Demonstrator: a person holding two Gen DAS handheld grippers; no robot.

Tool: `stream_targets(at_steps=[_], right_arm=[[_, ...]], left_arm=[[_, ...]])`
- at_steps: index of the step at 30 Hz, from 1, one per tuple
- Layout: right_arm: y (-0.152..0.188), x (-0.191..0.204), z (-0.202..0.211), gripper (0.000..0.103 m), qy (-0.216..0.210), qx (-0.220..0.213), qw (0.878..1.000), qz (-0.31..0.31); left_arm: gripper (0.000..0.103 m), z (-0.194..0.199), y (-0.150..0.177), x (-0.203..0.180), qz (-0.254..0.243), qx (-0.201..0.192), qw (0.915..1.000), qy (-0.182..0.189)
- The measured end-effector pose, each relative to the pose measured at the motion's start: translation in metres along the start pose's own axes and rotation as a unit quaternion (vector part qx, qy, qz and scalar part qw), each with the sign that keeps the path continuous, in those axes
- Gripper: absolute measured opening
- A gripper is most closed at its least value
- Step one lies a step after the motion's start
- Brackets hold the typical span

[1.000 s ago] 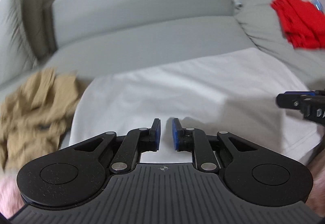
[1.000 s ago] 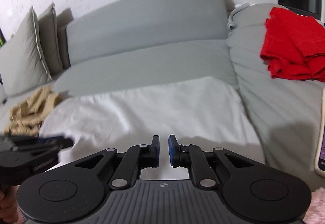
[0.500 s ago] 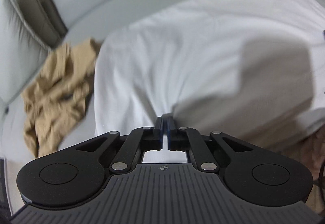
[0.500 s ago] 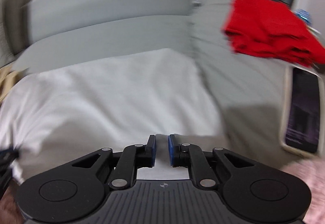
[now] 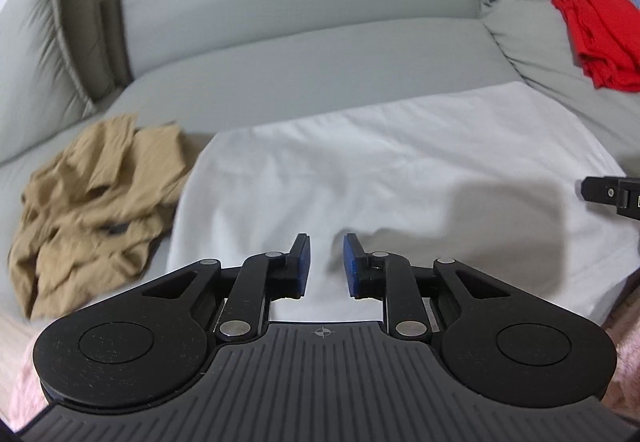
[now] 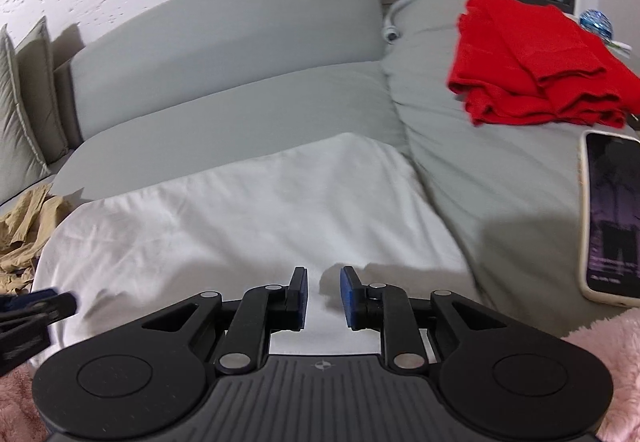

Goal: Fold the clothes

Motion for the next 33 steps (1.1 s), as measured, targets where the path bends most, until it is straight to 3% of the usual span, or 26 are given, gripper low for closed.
stream_targets(at_steps=[3, 5, 10, 15, 17, 19, 22, 28, 31, 33], right_arm=[[0.002, 0.013, -0.006, 0.022, -0.013, 0.012, 1.0, 0.026], [0.009, 0.024, -0.015, 0.032, -0.029, 0.045, 0.997, 0.053], [0.018, 0.037, -0.007, 0.032, -0.025, 0.071, 0.991, 0.113], [0.04, 0.026, 0.011, 0.032, -0.052, 0.154, 0.985, 0.06], [0.049, 0.018, 0.02, 0.032, -0.072, 0.179, 0.981, 0.017], [0.044, 0.01, 0.031, 0.032, -0.096, 0.156, 0.983, -0.019], [0.023, -0.002, 0.042, 0.034, -0.108, 0.098, 0.989, -0.038], [-0.03, -0.041, 0.01, 0.034, -0.047, 0.004, 0.999, 0.022], [-0.051, -0.068, -0.025, 0.016, -0.035, -0.015, 0.999, 0.006], [-0.061, -0.076, -0.043, 0.015, -0.023, -0.033, 0.999, 0.002]], left_arm=[[0.025, -0.007, 0.016, -0.005, -0.036, 0.008, 0.9993, -0.003], [0.025, -0.007, 0.025, -0.006, -0.053, 0.018, 0.9984, -0.007], [0.024, -0.001, 0.037, -0.001, -0.058, 0.056, 0.9967, -0.015], [0.024, 0.006, 0.053, 0.009, -0.034, 0.134, 0.9902, -0.019], [0.025, 0.017, 0.054, 0.019, 0.006, 0.149, 0.9889, 0.003], [0.028, 0.028, 0.048, 0.028, 0.04, 0.136, 0.9895, 0.028], [0.029, 0.038, 0.027, 0.041, 0.07, 0.095, 0.9925, 0.035], [0.029, 0.015, -0.02, 0.061, 0.107, 0.044, 0.9932, 0.017], [0.029, -0.009, -0.043, 0.062, 0.111, 0.028, 0.9935, 0.004], [0.029, -0.023, -0.054, 0.058, 0.108, 0.023, 0.9939, 0.002]])
Point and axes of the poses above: each gripper's, at about its wrist camera, not at the fingertips, and z roughly against the way its jaws point, x to its left, y to its underside, the point moved 8 cm from there along -z, roughly the way its jaws point, and after that the axes turned 13 degrees about z, right-handed, at the moved point
